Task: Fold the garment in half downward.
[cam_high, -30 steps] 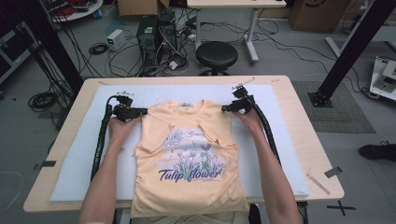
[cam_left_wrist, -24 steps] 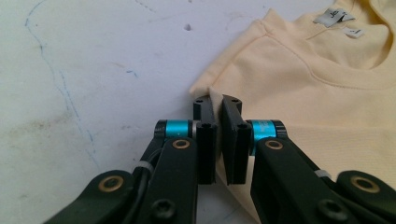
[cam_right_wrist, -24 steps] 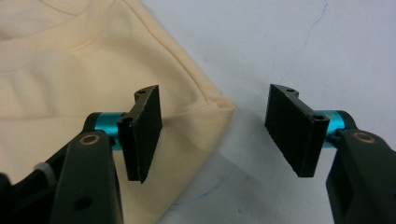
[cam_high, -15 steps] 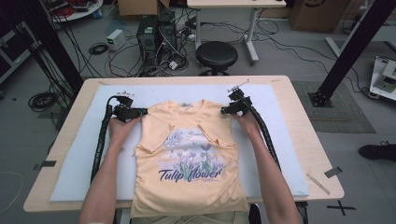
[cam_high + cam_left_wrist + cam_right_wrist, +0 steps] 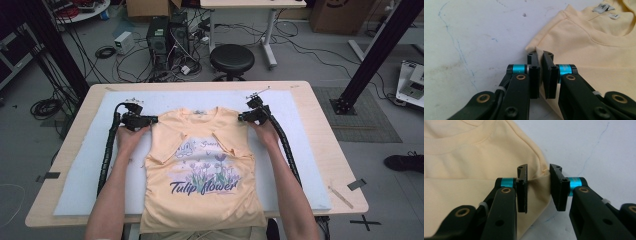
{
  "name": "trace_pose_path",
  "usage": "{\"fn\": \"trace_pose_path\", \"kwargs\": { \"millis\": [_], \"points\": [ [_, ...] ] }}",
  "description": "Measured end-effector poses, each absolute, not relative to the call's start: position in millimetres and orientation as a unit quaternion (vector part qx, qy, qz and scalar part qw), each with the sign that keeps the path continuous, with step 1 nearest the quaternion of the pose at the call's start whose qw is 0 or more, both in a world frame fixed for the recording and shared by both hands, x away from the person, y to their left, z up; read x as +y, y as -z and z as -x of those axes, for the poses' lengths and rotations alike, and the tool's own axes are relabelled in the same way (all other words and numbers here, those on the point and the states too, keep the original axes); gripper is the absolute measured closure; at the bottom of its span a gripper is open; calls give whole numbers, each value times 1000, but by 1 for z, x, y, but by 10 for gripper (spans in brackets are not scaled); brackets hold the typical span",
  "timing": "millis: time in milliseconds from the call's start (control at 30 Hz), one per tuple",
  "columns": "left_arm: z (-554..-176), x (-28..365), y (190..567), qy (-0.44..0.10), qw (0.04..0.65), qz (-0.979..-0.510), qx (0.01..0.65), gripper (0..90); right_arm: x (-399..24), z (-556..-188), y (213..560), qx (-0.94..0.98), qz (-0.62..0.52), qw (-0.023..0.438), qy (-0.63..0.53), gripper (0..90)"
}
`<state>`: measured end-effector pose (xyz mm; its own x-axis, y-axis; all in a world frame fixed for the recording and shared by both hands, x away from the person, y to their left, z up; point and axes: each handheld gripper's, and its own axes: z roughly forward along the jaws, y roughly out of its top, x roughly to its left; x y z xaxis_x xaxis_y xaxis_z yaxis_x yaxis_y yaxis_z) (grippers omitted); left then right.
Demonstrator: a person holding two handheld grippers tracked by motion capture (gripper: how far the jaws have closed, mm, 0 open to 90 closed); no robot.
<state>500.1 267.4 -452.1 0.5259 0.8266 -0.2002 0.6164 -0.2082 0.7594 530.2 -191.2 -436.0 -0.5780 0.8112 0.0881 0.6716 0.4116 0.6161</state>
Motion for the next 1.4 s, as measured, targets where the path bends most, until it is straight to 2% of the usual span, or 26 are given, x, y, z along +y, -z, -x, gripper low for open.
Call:
{"fn": "trace_pose_path", "kwargs": {
  "millis": [133,267,433,1100,1200,1400],
  "points": [
    [-500,267,452,-127,418,-767,470,847,-194,-530,438,829,-445,103,-322,809],
    [-500,267,452,-128,416,-769,469,848,-197,-530,439,822,-452,98,-332,833],
    [-500,267,452,-126,418,-767,470,848,-204,-531,438,817,-462,114,-325,858],
    [-497,259,440,-147,403,-774,465,851,-200,-526,421,824,-446,141,-319,864],
    [-495,260,423,-161,426,-760,463,853,-202,-524,412,822,-443,146,-328,864],
    [-495,272,415,-166,445,-735,484,855,-203,-526,400,815,-450,151,-333,863]
  ]
}}
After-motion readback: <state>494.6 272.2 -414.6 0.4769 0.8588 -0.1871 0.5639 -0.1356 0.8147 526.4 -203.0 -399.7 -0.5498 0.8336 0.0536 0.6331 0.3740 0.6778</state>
